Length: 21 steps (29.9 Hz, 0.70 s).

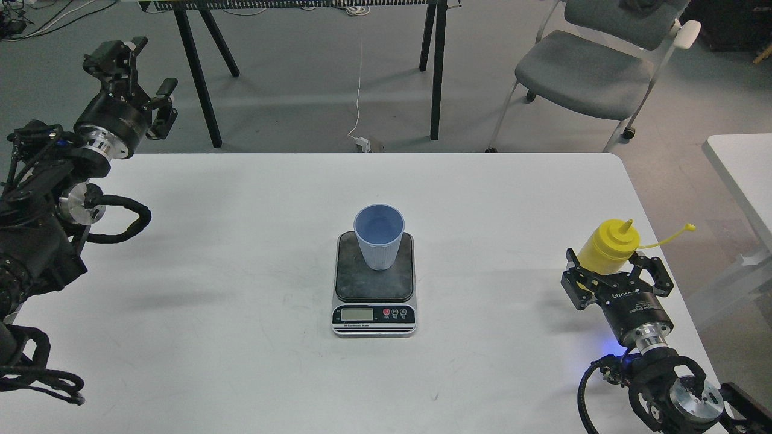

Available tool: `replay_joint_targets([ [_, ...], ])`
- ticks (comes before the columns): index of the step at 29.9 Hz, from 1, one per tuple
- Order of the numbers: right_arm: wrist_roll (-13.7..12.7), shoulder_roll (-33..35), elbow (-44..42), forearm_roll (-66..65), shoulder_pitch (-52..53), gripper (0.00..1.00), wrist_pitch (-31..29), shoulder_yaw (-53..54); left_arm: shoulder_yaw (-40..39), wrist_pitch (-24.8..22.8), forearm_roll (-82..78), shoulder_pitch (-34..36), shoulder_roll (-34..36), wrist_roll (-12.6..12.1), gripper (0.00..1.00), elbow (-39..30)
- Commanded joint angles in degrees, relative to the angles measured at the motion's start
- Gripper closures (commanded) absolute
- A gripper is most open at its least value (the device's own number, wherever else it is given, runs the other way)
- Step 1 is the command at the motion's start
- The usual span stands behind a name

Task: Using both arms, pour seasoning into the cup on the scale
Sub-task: 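Lower the yellow bottle back onto the table with the right gripper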

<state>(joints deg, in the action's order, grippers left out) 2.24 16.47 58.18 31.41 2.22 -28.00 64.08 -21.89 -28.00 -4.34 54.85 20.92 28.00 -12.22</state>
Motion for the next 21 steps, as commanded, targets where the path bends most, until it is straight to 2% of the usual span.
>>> replay_joint_targets([
  [1,-0.04,0.14,0.44,0.06,-0.81,0.01,0.00,0.17,0.00,0.00,-0.05,-0.01,-0.09,0.00,0.21,0.00],
  [21,-0.31,3.92,0.27,0.06,-1.69,0.01,0.00,2.10,-0.09,0.00,0.04,-0.10,-0.26,0.00,0.20,0.00],
])
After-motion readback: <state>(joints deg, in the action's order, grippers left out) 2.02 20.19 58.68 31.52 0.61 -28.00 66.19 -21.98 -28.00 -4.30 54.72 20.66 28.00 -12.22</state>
